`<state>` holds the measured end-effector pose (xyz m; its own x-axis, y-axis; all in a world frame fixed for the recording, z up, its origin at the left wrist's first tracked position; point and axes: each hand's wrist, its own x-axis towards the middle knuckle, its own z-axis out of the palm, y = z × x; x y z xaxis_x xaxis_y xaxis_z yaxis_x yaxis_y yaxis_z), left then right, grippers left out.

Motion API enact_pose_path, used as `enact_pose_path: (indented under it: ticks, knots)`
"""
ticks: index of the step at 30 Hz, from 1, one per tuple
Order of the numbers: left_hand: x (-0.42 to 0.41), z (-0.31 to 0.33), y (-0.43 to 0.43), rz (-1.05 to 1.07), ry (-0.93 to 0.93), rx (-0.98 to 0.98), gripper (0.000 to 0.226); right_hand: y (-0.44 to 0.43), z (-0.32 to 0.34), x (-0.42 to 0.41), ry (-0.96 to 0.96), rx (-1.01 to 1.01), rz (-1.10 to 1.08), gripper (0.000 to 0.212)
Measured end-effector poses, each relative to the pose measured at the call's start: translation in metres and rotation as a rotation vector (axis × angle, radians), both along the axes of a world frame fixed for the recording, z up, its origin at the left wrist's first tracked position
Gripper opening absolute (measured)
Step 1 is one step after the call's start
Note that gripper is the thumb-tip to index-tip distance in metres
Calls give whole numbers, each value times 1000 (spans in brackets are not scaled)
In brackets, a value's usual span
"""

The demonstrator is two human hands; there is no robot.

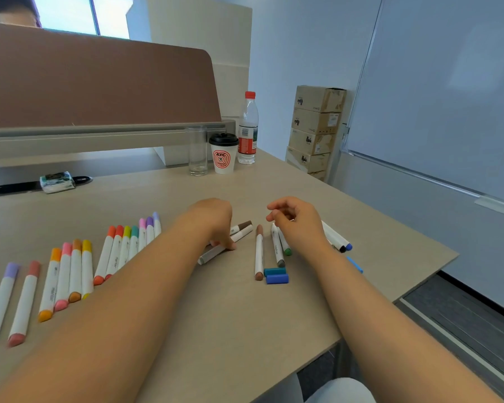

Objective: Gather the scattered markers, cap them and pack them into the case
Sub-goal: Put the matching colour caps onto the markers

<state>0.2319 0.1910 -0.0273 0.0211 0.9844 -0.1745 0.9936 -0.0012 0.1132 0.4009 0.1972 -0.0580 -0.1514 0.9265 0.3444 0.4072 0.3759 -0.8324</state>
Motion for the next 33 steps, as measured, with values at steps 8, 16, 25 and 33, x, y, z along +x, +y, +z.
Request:
enact_pose_path:
  ticks: [8, 16, 25, 33]
  knots:
    - [5, -7, 4, -20, 173, 202, 31, 3, -2, 6, -5, 8, -37, 17]
    - [42, -8, -5, -209, -277, 228, 28, 4, 2, 21, 14, 33, -117, 18]
    - [57, -18, -12, -294, -92, 156, 29, -3, 6, 60, 43, 15, -224, 19]
    - [65, -18, -12, -155, -90, 135, 21, -24, 13, 83, -343, -146, -110, 9]
